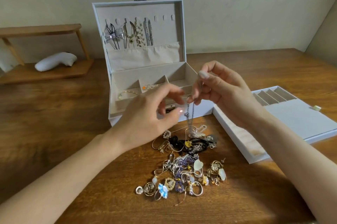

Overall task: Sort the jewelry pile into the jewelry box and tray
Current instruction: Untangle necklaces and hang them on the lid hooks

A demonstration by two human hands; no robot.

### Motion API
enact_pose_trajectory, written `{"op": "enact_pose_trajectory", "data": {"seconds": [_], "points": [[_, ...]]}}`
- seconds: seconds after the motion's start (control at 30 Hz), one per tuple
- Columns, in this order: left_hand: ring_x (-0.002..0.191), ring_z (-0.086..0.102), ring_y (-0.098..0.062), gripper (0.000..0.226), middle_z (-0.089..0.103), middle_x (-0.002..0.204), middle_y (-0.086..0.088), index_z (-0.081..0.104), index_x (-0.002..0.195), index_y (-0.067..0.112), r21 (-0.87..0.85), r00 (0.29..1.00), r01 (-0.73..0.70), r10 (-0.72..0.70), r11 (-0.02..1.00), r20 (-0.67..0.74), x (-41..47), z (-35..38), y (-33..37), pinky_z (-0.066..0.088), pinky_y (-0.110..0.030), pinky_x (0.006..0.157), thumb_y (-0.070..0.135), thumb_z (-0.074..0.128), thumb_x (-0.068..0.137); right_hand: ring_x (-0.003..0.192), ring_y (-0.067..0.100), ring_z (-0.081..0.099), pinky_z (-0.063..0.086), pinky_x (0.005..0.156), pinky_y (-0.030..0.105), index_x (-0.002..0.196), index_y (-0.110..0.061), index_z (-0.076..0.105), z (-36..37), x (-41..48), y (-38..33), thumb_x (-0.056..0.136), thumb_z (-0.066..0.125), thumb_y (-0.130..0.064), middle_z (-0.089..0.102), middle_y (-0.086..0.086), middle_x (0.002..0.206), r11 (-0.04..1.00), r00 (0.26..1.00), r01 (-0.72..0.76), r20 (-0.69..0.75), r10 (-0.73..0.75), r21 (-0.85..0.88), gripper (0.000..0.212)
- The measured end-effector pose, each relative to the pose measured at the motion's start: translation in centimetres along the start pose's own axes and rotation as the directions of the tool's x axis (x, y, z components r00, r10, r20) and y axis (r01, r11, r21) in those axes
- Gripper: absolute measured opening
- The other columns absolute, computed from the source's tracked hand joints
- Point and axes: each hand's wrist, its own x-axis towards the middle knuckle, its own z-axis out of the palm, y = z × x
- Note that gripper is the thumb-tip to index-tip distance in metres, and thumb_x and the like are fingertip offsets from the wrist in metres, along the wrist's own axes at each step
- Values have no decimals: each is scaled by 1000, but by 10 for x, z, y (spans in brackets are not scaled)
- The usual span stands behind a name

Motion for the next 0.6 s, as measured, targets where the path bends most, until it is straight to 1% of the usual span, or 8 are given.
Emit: {"op": "enact_pose_trajectory", "data": {"seconds": [0.1, 0.2, 0.3, 0.37, 0.4, 0.43, 0.5, 0.6], "points": [[71, 58, -4, 32, 62, 90, 16, 54, 110, 26, 27, 999, 25, -26, 999, 33, 14, 5, 6, 43, -12, 59, 33, 69, 82, 67, 27, 63, 51, 63, 29, 89, -7, 46, 0, -1, 0, 92, 47, -15, 61, 10, 70, 998, 1000, -30, 9, 30, 58, 8], [69, 53, 2, 13, 60, 75, 18, 66, 91, 21, 44, 1000, 4, -3, 999, -12, 24, 2, 2, 35, -6, 60, 19, 71, 80, 67, 23, 63, 51, 66, 28, 88, -9, 45, -6, 0, -4, 94, 45, -15, 62, 9, 76, 992, 1000, -31, 6, 30, 122, 8], [71, 56, 6, 7, 65, 78, 15, 73, 85, 16, 127, 995, -28, 39, 991, -89, 28, -2, -7, 37, -5, 63, 18, 72, 78, 57, 14, 56, 47, 61, 22, 86, -9, 47, -9, 1, -10, 92, 47, -14, 63, 6, 77, 995, 999, -16, -32, 20, 101, 8], [75, 62, -4, 7, 69, 80, 9, 74, 84, 17, 227, 984, -45, 82, 973, -157, 28, -6, -13, 49, -23, 68, 21, 72, 78, 51, 10, 48, 42, 56, 19, 83, -8, 48, -8, 0, -12, 89, 50, -14, 63, 7, 78, 998, 999, -10, -51, 13, 59, 9], [75, 63, -11, 6, 69, 80, 7, 73, 82, 17, 293, 977, -57, 113, 954, -178, 28, -8, -15, 52, -33, 67, 21, 72, 78, 49, 9, 46, 39, 55, 19, 82, -8, 49, -8, 0, -12, 87, 52, -15, 61, 13, 80, 999, 998, -10, -68, 12, 31, 9], [73, 62, -14, 6, 69, 78, 7, 72, 81, 16, 357, 970, -73, 150, 931, -191, 27, -10, -16, 52, -36, 64, 21, 72, 78, 48, 9, 44, 36, 54, 19, 81, -8, 51, -8, -1, -13, 85, 55, -16, 56, 21, 83, 1000, 996, -12, -84, 12, 2, 9], [70, 59, -12, 6, 65, 75, 8, 70, 78, 15, 450, 956, -94, 206, 888, -207, 27, -16, -17, 51, -32, 58, 19, 74, 77, 48, 9, 43, 33, 54, 20, 82, -8, 53, -7, -2, -13, 83, 57, -17, 49, 24, 93, 999, 995, -17, -100, 12, -47, 10], [65, 55, -9, 8, 63, 76, 8, 65, 84, 11, 504, 942, -70, 223, 861, -250, 27, -21, -16, 44, -18, 52, 15, 71, 83, 46, 10, 41, 25, 53, 27, 81, -8, 54, -7, -2, -14, 80, 61, -20, 53, 20, 79, 997, 995, -25, -93, 18, -69, 14]]}}
